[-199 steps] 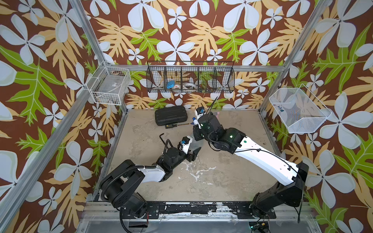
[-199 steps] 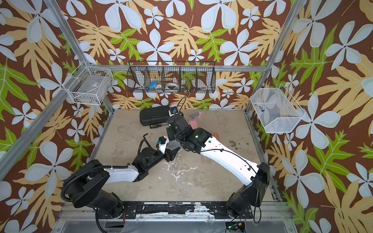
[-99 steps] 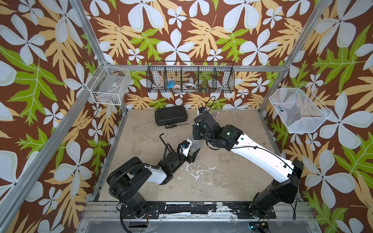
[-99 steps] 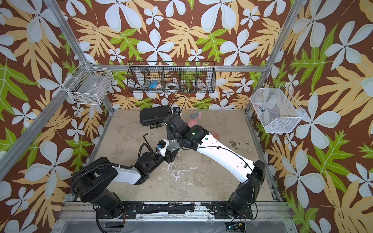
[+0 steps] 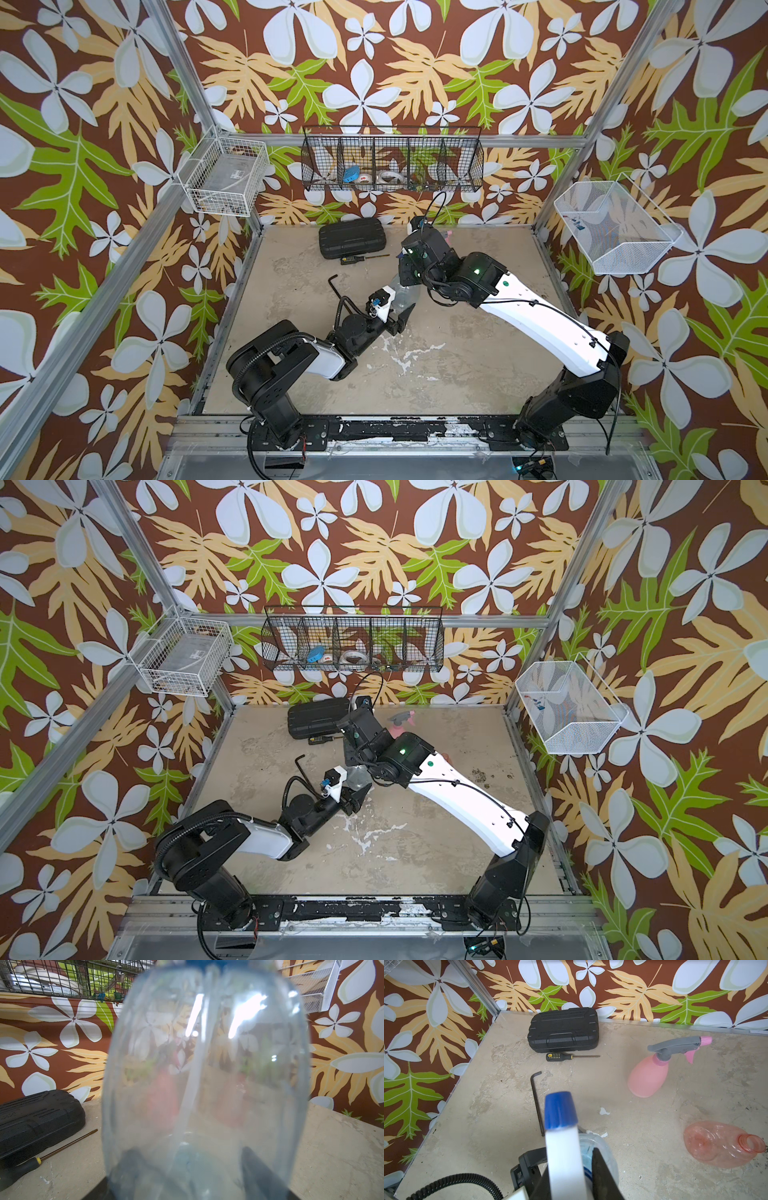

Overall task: Attach spray nozzles to spray bottles
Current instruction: Screw the spray nozzle on the spray bottle.

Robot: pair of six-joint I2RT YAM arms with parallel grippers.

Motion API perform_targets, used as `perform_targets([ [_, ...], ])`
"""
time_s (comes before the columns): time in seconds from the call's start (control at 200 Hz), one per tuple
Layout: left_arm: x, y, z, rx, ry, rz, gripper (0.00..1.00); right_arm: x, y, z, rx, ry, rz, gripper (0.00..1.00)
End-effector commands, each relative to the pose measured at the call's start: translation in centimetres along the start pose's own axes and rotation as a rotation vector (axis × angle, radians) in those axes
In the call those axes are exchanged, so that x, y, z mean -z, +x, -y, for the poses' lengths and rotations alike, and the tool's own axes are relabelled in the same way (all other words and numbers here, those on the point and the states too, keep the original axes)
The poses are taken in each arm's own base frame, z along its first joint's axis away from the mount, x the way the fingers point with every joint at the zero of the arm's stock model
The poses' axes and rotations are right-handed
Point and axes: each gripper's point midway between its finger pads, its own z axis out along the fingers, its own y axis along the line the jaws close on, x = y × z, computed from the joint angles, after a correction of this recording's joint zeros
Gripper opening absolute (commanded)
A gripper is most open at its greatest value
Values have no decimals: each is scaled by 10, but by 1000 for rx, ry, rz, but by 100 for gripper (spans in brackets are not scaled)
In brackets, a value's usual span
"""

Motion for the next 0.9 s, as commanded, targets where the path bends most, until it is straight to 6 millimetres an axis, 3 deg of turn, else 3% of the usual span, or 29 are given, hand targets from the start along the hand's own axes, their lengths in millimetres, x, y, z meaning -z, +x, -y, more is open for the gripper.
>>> perform_targets([
  [0.0,8,-71,4,45,23,296,50,0,27,8,70,25,-113,28],
  [0.18,8,-57,2,67,22,289,49,-4,27,10,111,37,-103,42],
  [0.475,8,-48,2,66,20,275,49,6,17,5,142,-1,-72,50],
  [0.731,4,-41,8,65,51,247,49,43,10,-11,207,-174,-40,69],
  [0.896,0,-34,11,72,71,212,49,72,10,-17,262,-292,12,74],
])
